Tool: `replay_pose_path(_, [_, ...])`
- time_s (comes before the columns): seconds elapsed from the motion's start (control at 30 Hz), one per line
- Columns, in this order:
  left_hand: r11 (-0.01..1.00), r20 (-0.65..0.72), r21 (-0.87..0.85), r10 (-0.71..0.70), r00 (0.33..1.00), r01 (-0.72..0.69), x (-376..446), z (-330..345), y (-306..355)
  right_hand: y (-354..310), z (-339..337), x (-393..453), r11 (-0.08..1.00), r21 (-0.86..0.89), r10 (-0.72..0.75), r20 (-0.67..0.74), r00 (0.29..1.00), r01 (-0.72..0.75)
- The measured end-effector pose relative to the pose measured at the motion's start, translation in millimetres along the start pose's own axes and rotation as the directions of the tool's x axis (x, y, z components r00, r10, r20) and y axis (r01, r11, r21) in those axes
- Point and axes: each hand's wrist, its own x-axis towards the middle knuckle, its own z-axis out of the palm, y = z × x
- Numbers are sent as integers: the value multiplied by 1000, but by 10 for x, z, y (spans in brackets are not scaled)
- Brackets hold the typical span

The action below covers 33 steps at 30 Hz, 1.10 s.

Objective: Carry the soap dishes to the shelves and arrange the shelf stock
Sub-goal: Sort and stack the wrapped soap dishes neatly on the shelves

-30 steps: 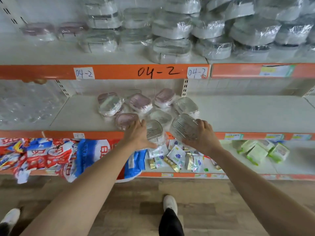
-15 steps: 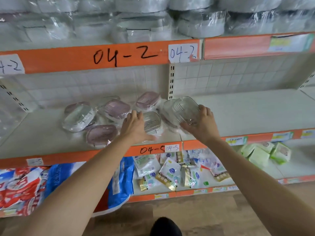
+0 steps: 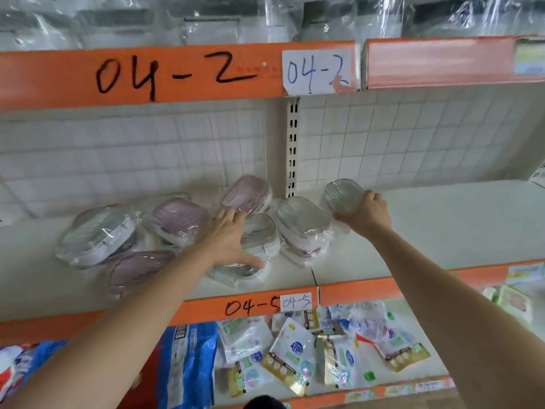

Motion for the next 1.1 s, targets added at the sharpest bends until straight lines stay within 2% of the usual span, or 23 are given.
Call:
replay_pose_path(0.23, [999,-12,-22,34,999,-34,166,80,-135,105,352,147,998,-56,-5,77,997,9])
replay_pose_path(0.33, [998,-37,-20,51,998,-52,170,100,-143,150,414,216,994,-105,43,141,989,-29])
replay_pose_path(0.57, [998,-53,-18,66,996,-67,130,107,-141,148,266,249,982,-189,65,281,958,-11])
replay_pose_path(0.8, [993,51,113,40,998,-46,-19,-54,-45,87,-92,34,951,-245,-112,299,948,190])
replay_pose_path(0.97, [995,92,76,64,994,-71,-169,-281,4,-115,-289,-273,869,-311,-273,346,898,384])
replay_pose_path(1.1, [995,72,56,75,995,-79,-343,-444,68,-286,-447,-535,837,-313,-309,409,859,450])
